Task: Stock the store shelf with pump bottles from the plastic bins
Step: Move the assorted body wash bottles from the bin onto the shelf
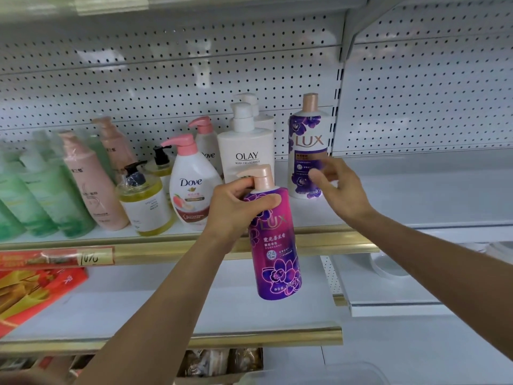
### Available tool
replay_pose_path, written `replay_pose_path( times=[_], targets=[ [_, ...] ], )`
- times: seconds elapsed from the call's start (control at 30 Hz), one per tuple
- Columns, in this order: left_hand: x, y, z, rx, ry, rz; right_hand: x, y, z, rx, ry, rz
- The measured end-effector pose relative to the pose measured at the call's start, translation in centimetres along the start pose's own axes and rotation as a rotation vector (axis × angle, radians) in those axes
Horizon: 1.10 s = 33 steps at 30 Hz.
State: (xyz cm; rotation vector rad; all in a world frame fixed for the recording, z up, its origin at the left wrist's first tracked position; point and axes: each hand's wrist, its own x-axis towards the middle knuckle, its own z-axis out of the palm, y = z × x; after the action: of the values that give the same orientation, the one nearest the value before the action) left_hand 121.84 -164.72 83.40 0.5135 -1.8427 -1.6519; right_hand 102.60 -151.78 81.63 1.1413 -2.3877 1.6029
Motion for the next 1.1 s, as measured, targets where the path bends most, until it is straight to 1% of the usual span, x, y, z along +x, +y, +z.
replay_pose_path(
  times=[0.03, 0.07, 0.1, 0.13, 0.17, 0.2, 0.27, 0.37, 0.47, 0.57, 0.73, 0.93, 1.1],
  targets=[
    [0.0, 0.2, 0.0, 0.002, -0.002, 0.006, -1.7, -0.8, -0.7, 0.092, -0.167, 0.004],
    [-0.1, 0.4, 0.1, 0.004, -0.005, 0.016, -3.3, -1.5, -1.2, 0.143, -0.380, 0.036],
    [0.0, 0.7, 0.4, 0.009, -0.007, 0.031, -4.8, -2.1, -1.5, 0.148, -0.569, 0.068],
    [0.0, 1.1, 0.7, 0.016, -0.009, 0.048, -6.0, -2.5, -1.5, 0.156, -0.695, 0.099],
    [0.1, 1.5, 1.1, 0.018, -0.013, 0.067, -6.9, -2.5, -1.2, 0.184, -0.745, 0.122],
    [0.2, 2.0, 1.6, 0.012, -0.020, 0.090, -7.4, -2.3, -0.9, 0.216, -0.722, 0.133],
    [0.7, 3.2, 2.5, -0.001, -0.044, 0.144, -7.5, -2.2, -0.9, 0.265, -0.585, 0.120],
    [1.8, 5.1, 3.8, 0.026, -0.100, 0.223, -6.0, -2.5, -2.2, 0.238, -0.425, 0.067],
    [3.4, 7.0, 5.0, 0.141, -0.151, 0.275, -4.1, -2.6, -2.8, 0.231, -0.325, 0.042],
    [5.1, 8.4, 5.8, 0.271, -0.176, 0.310, -2.8, -2.6, -2.7, 0.249, -0.263, 0.050],
    [7.0, 8.9, 6.6, 0.387, -0.187, 0.312, -0.8, -2.4, -2.4, 0.216, -0.222, 0.068],
    [7.9, 7.3, 7.1, 0.453, -0.188, 0.252, 0.4, -0.9, -1.9, 0.109, -0.242, 0.126],
    [8.4, 6.9, 7.7, 0.537, -0.170, 0.219, 0.7, -0.4, -1.5, 0.066, -0.251, 0.149]
  ],
)
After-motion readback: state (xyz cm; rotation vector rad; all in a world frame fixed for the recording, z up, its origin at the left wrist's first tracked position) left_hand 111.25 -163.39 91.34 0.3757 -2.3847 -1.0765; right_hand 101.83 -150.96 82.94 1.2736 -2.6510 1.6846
